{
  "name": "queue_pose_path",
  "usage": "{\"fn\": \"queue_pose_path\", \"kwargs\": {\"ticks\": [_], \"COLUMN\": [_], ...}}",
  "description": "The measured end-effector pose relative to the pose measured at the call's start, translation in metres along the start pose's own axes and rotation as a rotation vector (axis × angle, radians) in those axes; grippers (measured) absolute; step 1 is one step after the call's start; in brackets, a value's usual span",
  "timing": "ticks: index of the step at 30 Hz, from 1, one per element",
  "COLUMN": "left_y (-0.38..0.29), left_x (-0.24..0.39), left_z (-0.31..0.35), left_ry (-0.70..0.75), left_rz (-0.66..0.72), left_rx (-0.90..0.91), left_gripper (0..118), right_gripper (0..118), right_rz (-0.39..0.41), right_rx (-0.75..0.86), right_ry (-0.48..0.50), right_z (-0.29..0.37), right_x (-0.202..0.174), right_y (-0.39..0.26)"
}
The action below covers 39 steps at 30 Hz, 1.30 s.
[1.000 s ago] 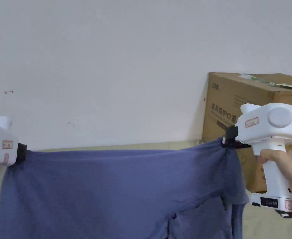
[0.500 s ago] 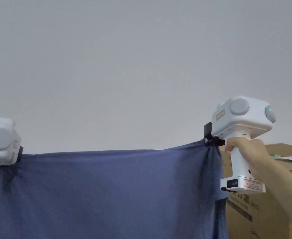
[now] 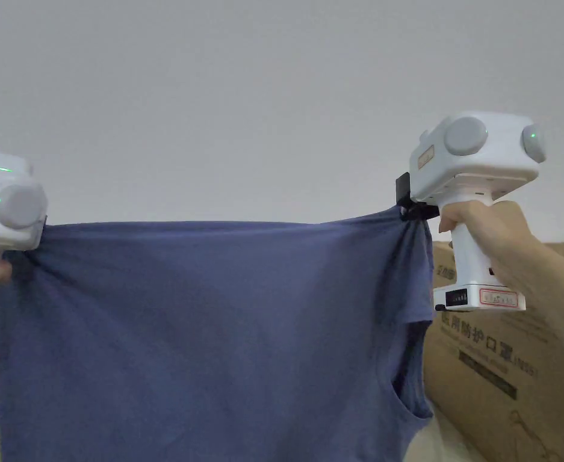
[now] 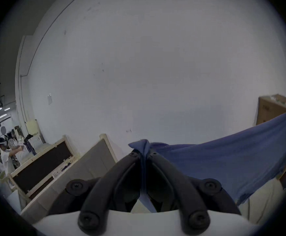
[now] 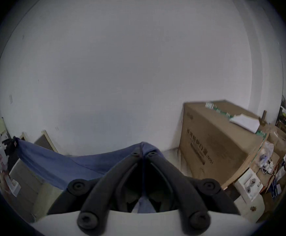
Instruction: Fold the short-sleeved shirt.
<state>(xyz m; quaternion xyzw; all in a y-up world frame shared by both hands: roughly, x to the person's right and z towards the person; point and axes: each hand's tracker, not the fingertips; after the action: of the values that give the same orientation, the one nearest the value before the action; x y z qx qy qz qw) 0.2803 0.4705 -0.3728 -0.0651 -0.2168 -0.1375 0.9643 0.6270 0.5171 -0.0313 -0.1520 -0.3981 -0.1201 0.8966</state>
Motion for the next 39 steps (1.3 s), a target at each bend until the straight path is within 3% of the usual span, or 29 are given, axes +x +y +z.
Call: {"fn": "queue_pose_path", "kwargs": {"ticks": [11, 15, 18, 24, 27, 30, 34, 39], "left_y": [-0.262, -0.346, -0.387, -0.415, -0.419, -0.425, -0.454, -0.496], "left_x": [0.102, 0.118, 0.114, 0.070, 0.044, 0.023, -0.015, -0.051], "left_z": [-0.125, -0.130, -0.117, -0.045, 0.015, 0.083, 0.186, 0.284], "left_ry": [-0.061, -0.086, -0.101, -0.143, -0.179, -0.165, -0.203, -0.199], "left_rz": [-0.165, -0.173, -0.202, -0.136, -0.119, -0.187, -0.155, -0.177], "left_rx": [-0.459, -0.606, -0.654, -0.657, -0.632, -0.606, -0.604, -0.642], "left_gripper": [4, 4, 4, 4, 4, 4, 4, 4], "right_gripper": [0, 0, 0, 0, 0, 0, 0, 0], "right_rz": [0.030, -0.008, 0.010, -0.054, 0.003, -0.050, 0.007, -0.065], "right_rx": [-0.525, -0.678, -0.736, -0.715, -0.654, -0.653, -0.656, -0.707], "right_ry": [-0.061, -0.060, -0.050, 0.006, 0.026, 0.049, 0.021, 0.034], "right_z": [-0.205, -0.234, -0.231, -0.156, -0.089, -0.018, 0.084, 0.186], "right_x": [0.015, 0.026, 0.031, 0.050, 0.054, 0.063, 0.068, 0.087], "right_y": [-0.262, -0.357, -0.403, -0.430, -0.441, -0.461, -0.507, -0.570]}}
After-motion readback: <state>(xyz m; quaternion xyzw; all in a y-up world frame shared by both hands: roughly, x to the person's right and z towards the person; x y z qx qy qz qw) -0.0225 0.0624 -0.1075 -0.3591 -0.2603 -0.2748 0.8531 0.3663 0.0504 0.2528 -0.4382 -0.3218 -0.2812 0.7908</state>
